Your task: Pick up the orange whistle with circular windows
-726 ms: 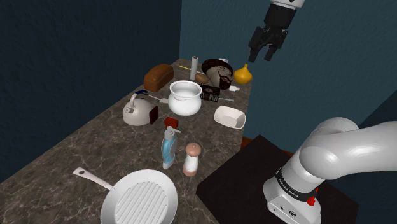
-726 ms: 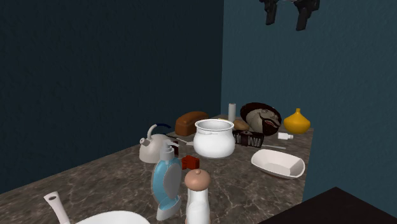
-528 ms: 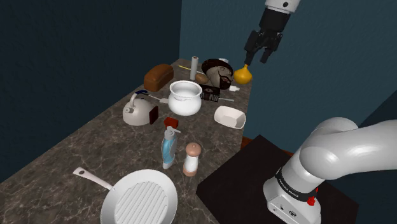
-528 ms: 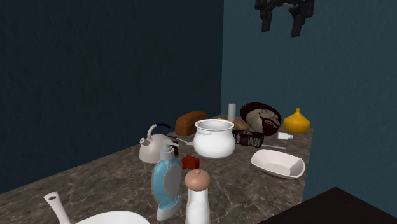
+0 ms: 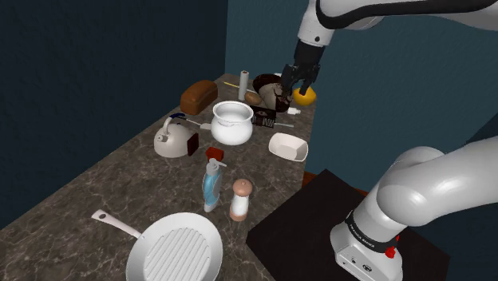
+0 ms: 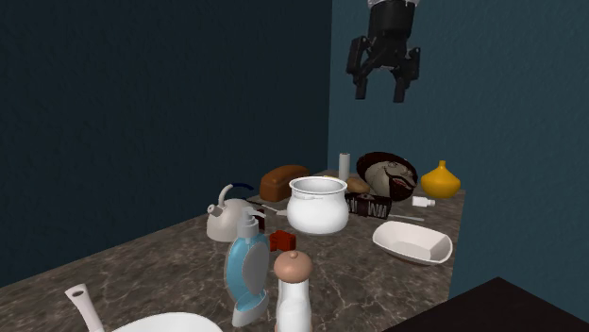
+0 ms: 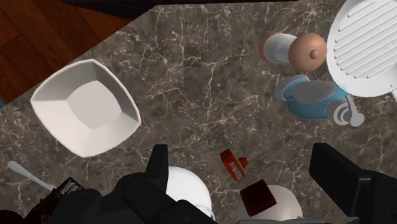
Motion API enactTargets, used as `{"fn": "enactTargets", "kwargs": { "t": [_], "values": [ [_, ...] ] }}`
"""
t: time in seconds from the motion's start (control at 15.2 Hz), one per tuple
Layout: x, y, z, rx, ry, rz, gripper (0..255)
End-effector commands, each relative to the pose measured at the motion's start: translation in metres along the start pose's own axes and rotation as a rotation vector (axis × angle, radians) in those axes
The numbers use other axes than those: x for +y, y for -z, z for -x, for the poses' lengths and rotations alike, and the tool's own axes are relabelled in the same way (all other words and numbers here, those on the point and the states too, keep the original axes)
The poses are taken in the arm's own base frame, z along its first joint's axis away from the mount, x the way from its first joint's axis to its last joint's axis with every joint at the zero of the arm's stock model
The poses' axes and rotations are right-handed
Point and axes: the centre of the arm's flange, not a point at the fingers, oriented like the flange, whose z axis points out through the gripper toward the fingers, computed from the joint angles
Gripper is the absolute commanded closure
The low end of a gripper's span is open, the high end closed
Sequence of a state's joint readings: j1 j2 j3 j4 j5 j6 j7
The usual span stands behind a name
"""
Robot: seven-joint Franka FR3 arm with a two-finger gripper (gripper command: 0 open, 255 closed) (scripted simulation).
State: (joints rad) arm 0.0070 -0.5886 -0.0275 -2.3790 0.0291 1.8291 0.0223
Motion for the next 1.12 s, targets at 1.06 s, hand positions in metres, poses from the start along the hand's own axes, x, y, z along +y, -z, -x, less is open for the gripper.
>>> {"fn": "enactTargets", "kwargs": {
  "t": [1.06],
  "values": [
    [-0.045, -0.194, -0.133, -0.017, 0.14, 0.017, 0]
  ]
}}
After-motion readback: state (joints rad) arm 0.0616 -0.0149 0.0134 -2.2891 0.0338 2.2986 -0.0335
